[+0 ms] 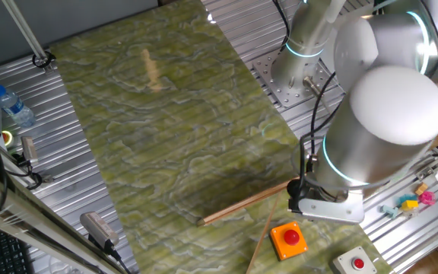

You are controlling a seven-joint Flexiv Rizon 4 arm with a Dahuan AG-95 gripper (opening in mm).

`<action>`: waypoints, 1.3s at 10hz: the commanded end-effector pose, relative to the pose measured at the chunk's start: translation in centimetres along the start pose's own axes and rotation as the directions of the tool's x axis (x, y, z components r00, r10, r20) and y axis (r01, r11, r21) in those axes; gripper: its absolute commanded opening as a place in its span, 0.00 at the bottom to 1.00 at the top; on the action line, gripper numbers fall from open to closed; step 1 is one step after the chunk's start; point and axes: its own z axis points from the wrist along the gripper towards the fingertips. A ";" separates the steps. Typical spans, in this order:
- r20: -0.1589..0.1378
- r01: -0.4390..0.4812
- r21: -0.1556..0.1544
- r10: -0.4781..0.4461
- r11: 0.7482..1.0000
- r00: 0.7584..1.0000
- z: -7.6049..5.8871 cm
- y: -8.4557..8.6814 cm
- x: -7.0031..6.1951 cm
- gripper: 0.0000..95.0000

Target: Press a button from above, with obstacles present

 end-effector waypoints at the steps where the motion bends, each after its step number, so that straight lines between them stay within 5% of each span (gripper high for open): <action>1: 0.005 0.008 0.008 -0.008 1.000 1.000 0.1 0.0 0.1 0.00; 5: 0.016 0.019 0.010 -0.019 1.000 1.000 0.6 -0.1 0.2 0.00; 11: 0.043 0.005 0.041 -0.006 0.999 0.999 4.6 -0.6 0.7 0.00; 13: 0.023 0.008 0.048 -0.009 0.999 1.000 4.6 -0.6 0.8 0.00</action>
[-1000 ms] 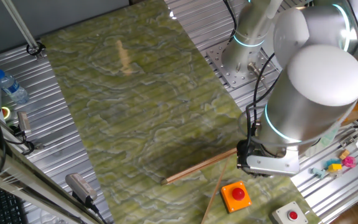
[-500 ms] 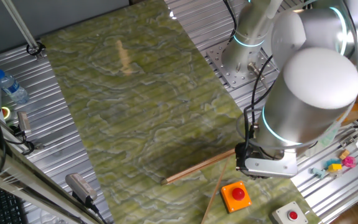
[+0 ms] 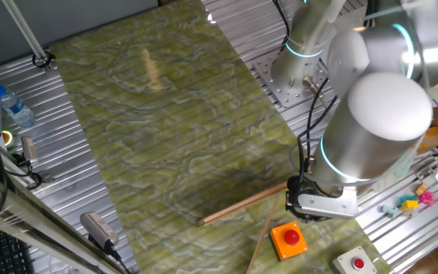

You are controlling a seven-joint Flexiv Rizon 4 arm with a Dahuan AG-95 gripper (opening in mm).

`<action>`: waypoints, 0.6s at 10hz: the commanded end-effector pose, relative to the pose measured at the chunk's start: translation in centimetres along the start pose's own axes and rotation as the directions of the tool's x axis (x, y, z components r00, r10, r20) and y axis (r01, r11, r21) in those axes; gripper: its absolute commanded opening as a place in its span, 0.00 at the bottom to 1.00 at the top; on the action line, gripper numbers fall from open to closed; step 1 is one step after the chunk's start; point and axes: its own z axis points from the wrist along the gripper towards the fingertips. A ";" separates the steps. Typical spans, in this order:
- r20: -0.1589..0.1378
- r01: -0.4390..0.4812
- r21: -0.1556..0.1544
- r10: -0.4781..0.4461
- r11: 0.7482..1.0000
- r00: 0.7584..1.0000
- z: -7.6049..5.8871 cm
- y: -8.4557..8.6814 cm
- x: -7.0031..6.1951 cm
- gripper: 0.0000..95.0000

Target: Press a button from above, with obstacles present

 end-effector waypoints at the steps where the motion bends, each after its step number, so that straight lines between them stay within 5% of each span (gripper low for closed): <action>1: -0.061 -0.055 -0.008 0.054 0.998 0.997 -0.1 0.0 -0.2 0.00; 2: -0.112 -0.082 -0.006 0.081 0.997 0.990 -0.1 0.0 -0.2 0.00; 3: -0.128 -0.054 -0.018 0.051 0.998 0.990 -0.1 0.0 -0.2 0.00; 5: -0.132 -0.003 -0.027 -0.001 1.000 0.991 -0.1 0.0 -0.2 0.00; 6: -0.108 0.035 -0.034 -0.038 0.999 0.993 -0.1 0.0 -0.2 0.00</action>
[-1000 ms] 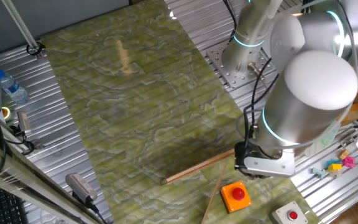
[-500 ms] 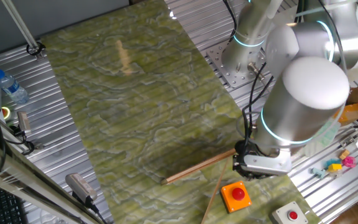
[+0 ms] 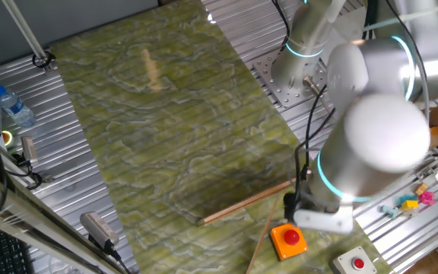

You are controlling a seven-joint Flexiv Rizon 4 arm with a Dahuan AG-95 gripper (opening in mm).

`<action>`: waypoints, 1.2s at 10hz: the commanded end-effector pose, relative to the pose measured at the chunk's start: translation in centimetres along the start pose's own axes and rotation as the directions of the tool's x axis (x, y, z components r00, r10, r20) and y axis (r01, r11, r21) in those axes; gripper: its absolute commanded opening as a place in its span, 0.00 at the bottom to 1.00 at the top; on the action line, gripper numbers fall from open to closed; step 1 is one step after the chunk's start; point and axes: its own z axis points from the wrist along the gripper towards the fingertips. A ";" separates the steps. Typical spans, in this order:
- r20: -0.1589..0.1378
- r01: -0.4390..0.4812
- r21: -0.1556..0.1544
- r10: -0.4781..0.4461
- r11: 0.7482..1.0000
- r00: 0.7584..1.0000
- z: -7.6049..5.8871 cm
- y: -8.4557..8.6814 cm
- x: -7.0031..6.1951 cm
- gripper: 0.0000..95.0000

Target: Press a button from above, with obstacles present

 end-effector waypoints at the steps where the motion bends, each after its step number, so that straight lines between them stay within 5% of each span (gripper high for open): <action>1: 0.029 0.059 -0.005 -0.059 0.998 0.998 0.1 0.0 0.1 0.00; 2: 0.085 0.150 -0.024 -0.147 0.988 0.985 0.4 0.2 0.1 0.00; 5: 0.104 0.135 0.006 -0.134 0.991 0.985 2.6 1.6 -1.8 0.00; 8: 0.113 0.160 0.024 -0.162 0.987 0.980 5.0 0.6 -2.6 0.00; 12: 0.079 0.121 0.053 -0.125 0.991 0.989 7.2 -0.7 -3.7 0.00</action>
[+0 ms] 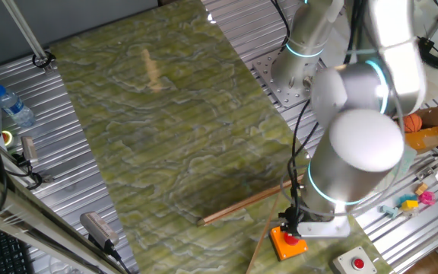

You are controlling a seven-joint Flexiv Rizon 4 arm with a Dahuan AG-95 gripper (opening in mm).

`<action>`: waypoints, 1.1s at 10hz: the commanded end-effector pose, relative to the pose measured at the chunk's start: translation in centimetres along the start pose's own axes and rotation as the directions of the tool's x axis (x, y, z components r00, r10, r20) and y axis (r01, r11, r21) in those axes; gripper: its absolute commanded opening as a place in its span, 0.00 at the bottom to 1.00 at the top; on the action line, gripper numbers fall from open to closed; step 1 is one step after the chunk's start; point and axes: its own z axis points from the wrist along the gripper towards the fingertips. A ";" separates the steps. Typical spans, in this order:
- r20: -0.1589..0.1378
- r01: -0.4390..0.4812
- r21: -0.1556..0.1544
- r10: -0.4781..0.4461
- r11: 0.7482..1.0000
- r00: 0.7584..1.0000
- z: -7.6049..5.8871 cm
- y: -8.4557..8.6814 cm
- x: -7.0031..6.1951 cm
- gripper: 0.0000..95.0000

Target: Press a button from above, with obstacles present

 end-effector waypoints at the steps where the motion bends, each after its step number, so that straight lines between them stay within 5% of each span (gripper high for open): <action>1: -0.069 -0.039 0.007 0.040 0.999 0.997 0.9 -0.6 -0.7 0.00; 6: -0.100 -0.032 0.011 0.033 0.999 0.994 2.7 -0.5 -0.7 0.00; 11: -0.111 -0.006 0.015 0.007 1.000 0.994 3.2 0.0 1.0 0.00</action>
